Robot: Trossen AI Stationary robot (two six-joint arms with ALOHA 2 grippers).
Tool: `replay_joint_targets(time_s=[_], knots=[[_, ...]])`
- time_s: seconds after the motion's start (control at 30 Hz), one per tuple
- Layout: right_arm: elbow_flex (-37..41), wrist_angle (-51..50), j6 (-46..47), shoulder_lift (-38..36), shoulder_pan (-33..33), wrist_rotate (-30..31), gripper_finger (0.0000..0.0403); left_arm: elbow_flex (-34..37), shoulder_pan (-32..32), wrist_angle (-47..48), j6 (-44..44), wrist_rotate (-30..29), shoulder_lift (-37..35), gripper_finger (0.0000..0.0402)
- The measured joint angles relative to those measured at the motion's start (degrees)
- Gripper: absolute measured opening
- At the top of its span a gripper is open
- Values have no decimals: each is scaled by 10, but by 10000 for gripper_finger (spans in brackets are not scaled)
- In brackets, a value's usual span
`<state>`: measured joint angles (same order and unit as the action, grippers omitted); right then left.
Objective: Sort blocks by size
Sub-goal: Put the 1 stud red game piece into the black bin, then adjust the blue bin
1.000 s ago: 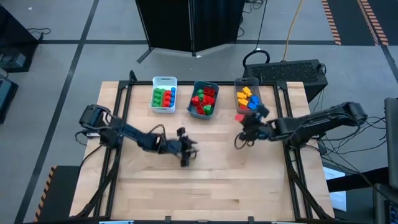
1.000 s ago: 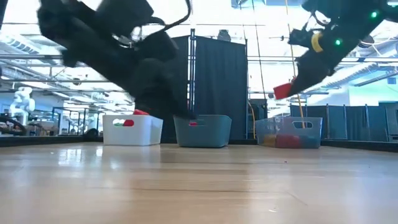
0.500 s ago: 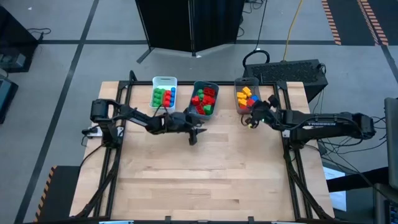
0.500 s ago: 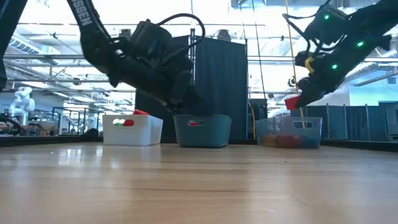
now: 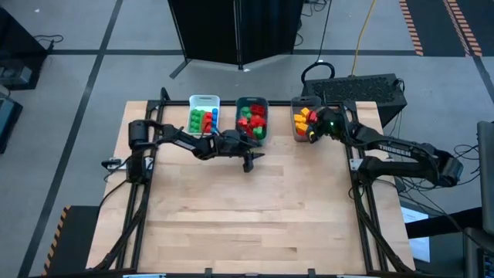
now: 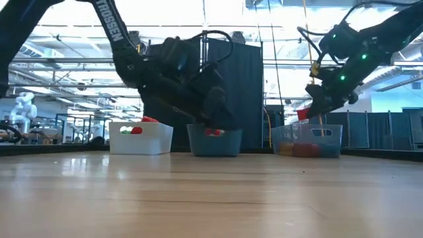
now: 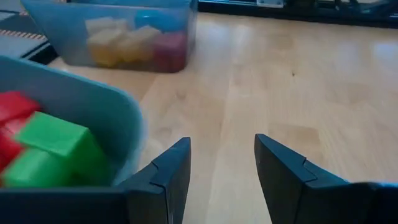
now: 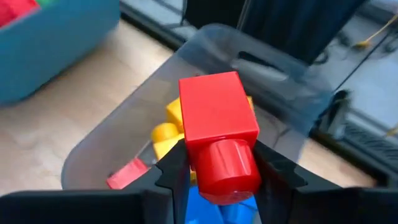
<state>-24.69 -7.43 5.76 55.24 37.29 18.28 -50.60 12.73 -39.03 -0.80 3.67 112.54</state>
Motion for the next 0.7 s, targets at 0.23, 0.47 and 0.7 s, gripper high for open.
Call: replay_joint_targets(time_s=[0.23,0.47,0.7], knots=[[0,23,5,28,38,-35,147,-27,10,12,5,-1,12,160],[0,30,-1,21,39,-34,220,-27,7,47,4,-1,-30,160],[0,30,9,21,36,-63,246,-27,-5,114,3,-2,-81,160]])
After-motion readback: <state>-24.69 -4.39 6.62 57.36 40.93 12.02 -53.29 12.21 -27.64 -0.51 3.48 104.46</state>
